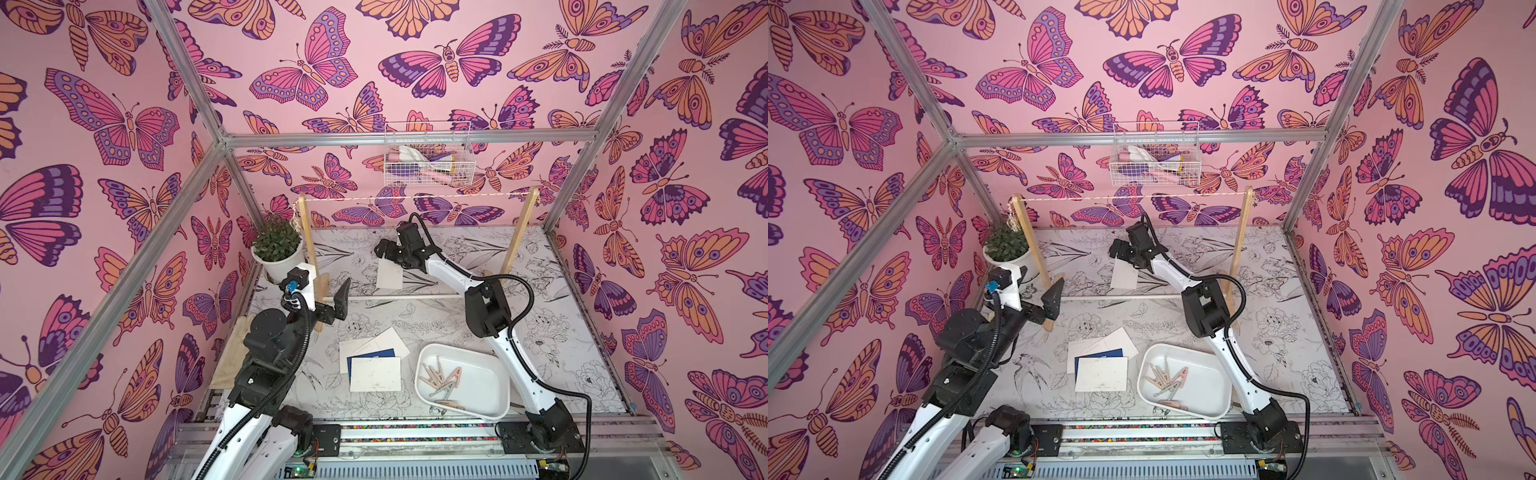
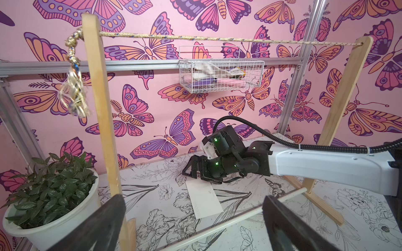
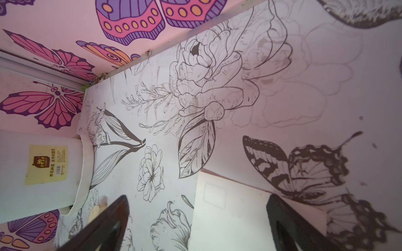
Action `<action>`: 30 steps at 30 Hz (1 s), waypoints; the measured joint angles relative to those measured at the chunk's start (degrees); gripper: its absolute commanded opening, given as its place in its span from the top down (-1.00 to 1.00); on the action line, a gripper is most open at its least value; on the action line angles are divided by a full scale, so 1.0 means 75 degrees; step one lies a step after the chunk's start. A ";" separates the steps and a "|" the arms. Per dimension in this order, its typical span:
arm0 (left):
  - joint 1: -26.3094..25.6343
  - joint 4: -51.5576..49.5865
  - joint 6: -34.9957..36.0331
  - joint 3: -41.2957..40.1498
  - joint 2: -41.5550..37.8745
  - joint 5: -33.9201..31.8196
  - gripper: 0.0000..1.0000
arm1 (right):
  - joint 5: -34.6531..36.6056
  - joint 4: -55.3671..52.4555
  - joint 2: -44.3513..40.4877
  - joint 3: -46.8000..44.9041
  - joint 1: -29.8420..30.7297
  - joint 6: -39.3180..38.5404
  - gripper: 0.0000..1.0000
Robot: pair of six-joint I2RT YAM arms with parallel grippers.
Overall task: Remove the postcards from the strings
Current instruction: Move the postcard to the center of the board.
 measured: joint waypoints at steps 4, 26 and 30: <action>0.0000 0.0003 0.0000 -0.0012 -0.0003 0.0000 -1.00 | -0.0111 -0.0003 0.0128 0.0187 -0.0029 0.0160 -0.99; 0.0006 0.0015 0.0026 -0.0020 -0.0050 -0.0026 -1.00 | -0.0589 0.0836 -0.1565 -0.2850 0.0029 -0.0111 -0.99; 0.0006 0.0015 0.0026 -0.0023 -0.0052 -0.0026 -1.00 | -0.0650 0.0941 -0.1920 -0.3439 0.0093 -0.0117 -0.98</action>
